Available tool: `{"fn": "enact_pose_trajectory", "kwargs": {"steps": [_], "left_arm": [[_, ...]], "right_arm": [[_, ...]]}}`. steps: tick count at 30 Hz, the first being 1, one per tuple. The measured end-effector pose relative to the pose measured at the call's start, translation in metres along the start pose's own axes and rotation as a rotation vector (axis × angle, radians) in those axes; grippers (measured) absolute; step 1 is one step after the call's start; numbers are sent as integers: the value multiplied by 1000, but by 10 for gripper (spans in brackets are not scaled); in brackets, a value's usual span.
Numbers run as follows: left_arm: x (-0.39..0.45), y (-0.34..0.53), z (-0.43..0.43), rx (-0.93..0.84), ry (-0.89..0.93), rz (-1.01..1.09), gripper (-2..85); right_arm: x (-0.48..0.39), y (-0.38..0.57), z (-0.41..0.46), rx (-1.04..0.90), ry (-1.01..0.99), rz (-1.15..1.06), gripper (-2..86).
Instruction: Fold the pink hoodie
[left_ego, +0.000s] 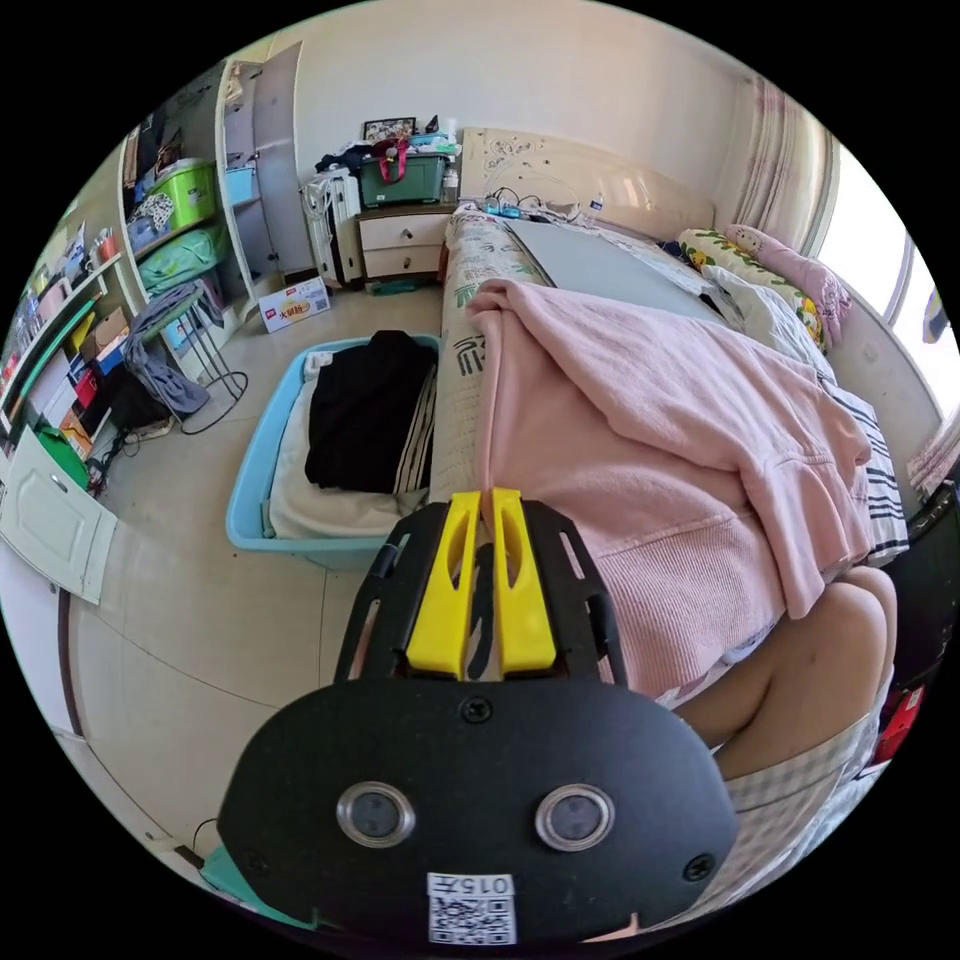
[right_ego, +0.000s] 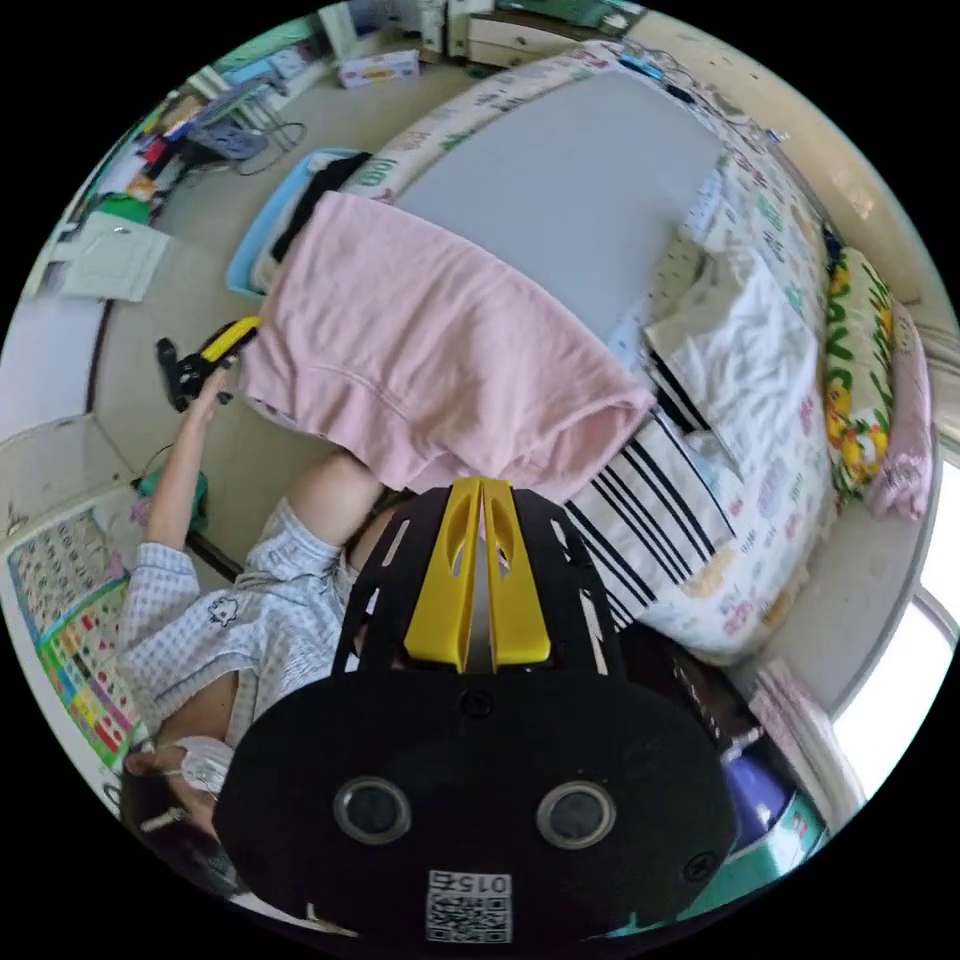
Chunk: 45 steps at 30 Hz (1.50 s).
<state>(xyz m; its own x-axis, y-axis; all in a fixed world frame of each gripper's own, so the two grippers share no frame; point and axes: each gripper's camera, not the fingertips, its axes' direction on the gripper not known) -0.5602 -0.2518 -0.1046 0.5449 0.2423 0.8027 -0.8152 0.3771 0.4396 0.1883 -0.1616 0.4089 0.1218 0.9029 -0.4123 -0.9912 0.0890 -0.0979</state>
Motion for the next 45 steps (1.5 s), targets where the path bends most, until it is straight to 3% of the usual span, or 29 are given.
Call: {"fn": "enact_pose_trajectory", "kwargs": {"steps": [4, 5, 9, 12, 16, 22, 26, 29, 38, 45], "left_arm": [[-10, 8, 1, 8, 34, -38, 18], [-13, 11, 2, 14, 47, -59, 19], [-24, 29, 3, 64, 87, -175, 21], [-25, 41, 2, 106, 85, -238, 24], [-23, 47, 1, 121, 63, -260, 27], [-25, 58, 3, 155, 47, -288, 44], [-29, 67, 4, 184, 27, -359, 72], [-27, 68, 3, 189, 14, -348, 76], [-40, 57, -29, 117, 7, -342, 88], [9, 40, -86, 244, 61, -59, 90]], "right_arm": [[21, 30, 53, 240, -380, -168, -8], [36, 46, 77, 380, -442, -157, -9], [97, 138, 181, 961, -390, 223, -7], [123, 185, 261, 1167, -487, 349, -5], [121, 194, 313, 1143, -355, 418, -5], [106, 178, 304, 1057, -125, 322, -4], [120, 175, 323, 1011, -183, 315, -4], [130, 181, 352, 1016, -261, 429, -4], [116, 193, 342, 1024, -429, 143, 2], [85, 214, 321, 1060, -363, -54, 25]]}}
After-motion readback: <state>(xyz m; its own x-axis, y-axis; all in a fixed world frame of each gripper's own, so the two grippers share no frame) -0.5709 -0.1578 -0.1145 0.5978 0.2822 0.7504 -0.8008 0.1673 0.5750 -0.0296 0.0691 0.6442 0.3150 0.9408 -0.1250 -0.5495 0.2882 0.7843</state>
